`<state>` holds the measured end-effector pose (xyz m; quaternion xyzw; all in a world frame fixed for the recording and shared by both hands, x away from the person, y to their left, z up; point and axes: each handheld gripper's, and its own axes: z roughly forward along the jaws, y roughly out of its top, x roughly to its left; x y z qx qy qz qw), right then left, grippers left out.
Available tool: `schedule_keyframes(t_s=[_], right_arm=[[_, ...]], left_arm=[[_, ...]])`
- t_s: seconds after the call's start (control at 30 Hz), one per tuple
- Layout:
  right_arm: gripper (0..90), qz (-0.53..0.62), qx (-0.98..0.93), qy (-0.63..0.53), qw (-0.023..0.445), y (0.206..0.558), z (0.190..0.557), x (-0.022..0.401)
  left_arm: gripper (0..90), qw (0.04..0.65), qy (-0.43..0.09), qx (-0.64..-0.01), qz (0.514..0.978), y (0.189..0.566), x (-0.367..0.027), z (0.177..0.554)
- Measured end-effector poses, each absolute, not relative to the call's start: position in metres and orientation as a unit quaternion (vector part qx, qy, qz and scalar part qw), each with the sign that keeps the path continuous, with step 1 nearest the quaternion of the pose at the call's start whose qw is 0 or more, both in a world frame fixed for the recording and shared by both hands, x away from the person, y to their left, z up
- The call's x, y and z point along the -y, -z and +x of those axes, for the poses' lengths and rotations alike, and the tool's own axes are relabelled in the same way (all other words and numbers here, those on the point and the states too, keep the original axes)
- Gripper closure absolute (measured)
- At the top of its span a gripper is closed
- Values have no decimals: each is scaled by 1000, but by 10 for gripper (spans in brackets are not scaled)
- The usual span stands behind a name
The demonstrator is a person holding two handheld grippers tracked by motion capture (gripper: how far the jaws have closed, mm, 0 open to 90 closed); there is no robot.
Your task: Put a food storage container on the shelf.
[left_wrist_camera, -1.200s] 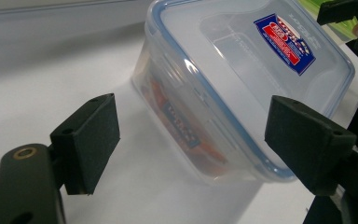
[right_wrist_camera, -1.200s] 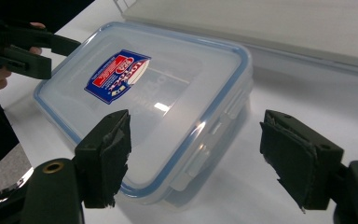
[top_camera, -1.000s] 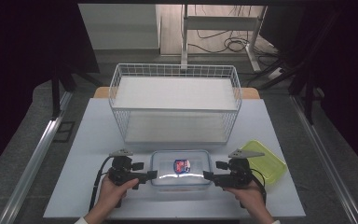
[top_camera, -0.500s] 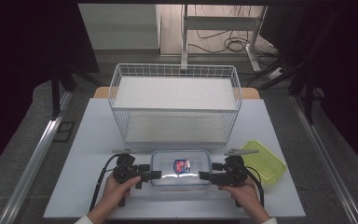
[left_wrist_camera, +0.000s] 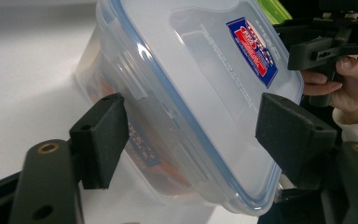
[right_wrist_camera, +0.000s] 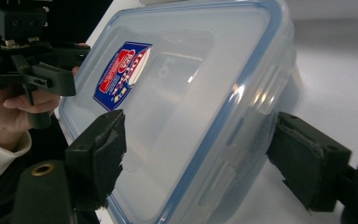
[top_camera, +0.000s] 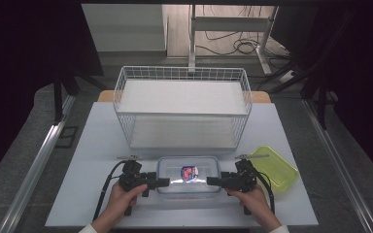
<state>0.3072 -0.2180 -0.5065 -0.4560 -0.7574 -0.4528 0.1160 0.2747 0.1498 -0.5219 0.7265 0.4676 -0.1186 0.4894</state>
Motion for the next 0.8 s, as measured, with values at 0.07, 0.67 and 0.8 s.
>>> schedule_keyframes(t_s=[0.07,0.67,0.8], right_arm=[[266,-454,758,454,115,504,306,220],[441,-438,752,481,103,494,286,234],[469,-437,748,488,109,495,284,237]], left_arm=[[297,491,111,-467,727,519,-150,272],[436,509,59,-437,739,508,-153,249],[449,512,57,-435,739,508,-153,248]])
